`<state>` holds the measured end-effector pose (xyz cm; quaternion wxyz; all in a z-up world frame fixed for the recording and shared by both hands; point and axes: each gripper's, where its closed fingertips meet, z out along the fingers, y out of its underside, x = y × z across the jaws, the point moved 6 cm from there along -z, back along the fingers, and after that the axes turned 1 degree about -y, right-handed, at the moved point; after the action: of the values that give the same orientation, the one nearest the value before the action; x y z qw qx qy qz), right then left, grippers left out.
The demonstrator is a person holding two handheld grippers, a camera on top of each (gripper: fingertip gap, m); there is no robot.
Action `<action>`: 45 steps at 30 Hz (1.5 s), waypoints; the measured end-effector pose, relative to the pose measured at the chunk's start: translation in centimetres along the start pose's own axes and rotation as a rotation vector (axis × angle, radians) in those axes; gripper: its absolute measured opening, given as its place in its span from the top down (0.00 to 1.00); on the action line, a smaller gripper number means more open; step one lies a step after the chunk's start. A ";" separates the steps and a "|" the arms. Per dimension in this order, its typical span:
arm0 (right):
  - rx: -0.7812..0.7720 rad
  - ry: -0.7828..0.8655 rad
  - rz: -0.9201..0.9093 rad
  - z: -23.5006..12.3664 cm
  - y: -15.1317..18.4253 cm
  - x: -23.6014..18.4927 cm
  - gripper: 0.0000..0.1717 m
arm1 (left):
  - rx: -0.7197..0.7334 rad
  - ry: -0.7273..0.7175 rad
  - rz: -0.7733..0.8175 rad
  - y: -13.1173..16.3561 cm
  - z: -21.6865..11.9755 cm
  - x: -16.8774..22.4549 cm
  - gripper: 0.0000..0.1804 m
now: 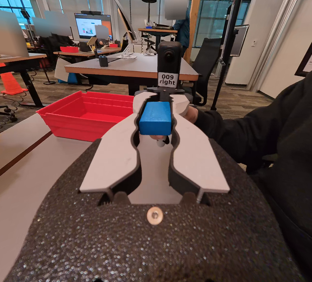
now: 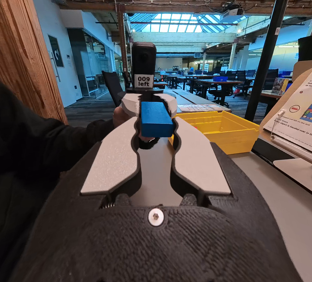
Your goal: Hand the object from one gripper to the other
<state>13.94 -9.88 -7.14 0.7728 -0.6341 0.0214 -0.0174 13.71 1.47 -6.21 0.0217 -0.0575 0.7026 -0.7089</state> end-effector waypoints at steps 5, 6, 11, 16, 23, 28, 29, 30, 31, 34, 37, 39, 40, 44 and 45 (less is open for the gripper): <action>-0.035 -0.021 0.017 -0.2 0.1 0.1 0.80 | -0.013 -0.006 0.017 0.2 0.1 0.1 0.82; -0.053 -0.021 0.011 -0.2 0.0 0.0 0.80 | -0.016 -0.008 0.022 0.3 0.1 0.1 0.82; -0.084 0.024 -0.031 -0.3 -0.2 0.2 0.80 | -0.027 -0.094 0.035 0.4 0.1 -0.3 0.79; -0.042 0.358 0.016 -5.7 -1.9 4.0 0.80 | -0.056 -0.246 0.054 1.0 -0.7 -1.0 0.74; -0.177 1.139 0.017 -20.8 0.0 9.8 0.80 | -0.172 -0.272 0.027 3.3 -1.6 -1.1 0.73; -0.321 1.258 0.028 -22.3 2.8 11.2 0.80 | -0.184 -0.240 -0.021 4.6 -1.2 -1.0 0.73; -0.324 1.261 0.044 -22.3 3.5 11.4 0.80 | -0.191 -0.237 -0.024 4.8 -1.1 -1.0 0.73; -0.335 1.265 0.060 -22.2 4.2 11.7 0.80 | -0.198 -0.235 -0.026 4.9 -1.0 -1.0 0.73; -0.361 1.265 0.071 -22.0 4.8 11.9 0.80 | -0.205 -0.233 -0.028 5.0 -1.0 -1.0 0.73; -0.436 1.267 0.054 -21.3 6.0 12.3 0.80 | -0.219 -0.237 -0.033 5.3 -1.0 -1.1 0.73; -0.475 1.256 0.041 -20.9 6.6 12.5 0.80 | -0.210 -0.249 -0.047 5.5 -1.3 -1.3 0.74; -0.498 1.254 0.038 -20.9 6.9 12.6 0.80 | -0.192 -0.280 -0.061 5.5 -1.6 -1.6 0.74; -0.506 1.250 0.045 -20.9 7.1 12.6 0.80 | -0.186 -0.300 -0.070 5.6 -1.9 -1.8 0.75; -0.520 1.230 0.073 -20.6 7.7 12.7 0.80 | -0.190 -0.441 -0.102 5.8 -3.5 -3.2 0.76; -0.524 1.224 0.072 -20.6 7.8 12.7 0.80 | -0.192 -0.474 -0.105 5.8 -4.1 -3.5 0.76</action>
<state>25.52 -29.22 -18.90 0.4417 -0.6753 0.4811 -0.3427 16.43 5.84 -12.16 0.1436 -0.2601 0.7381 -0.6057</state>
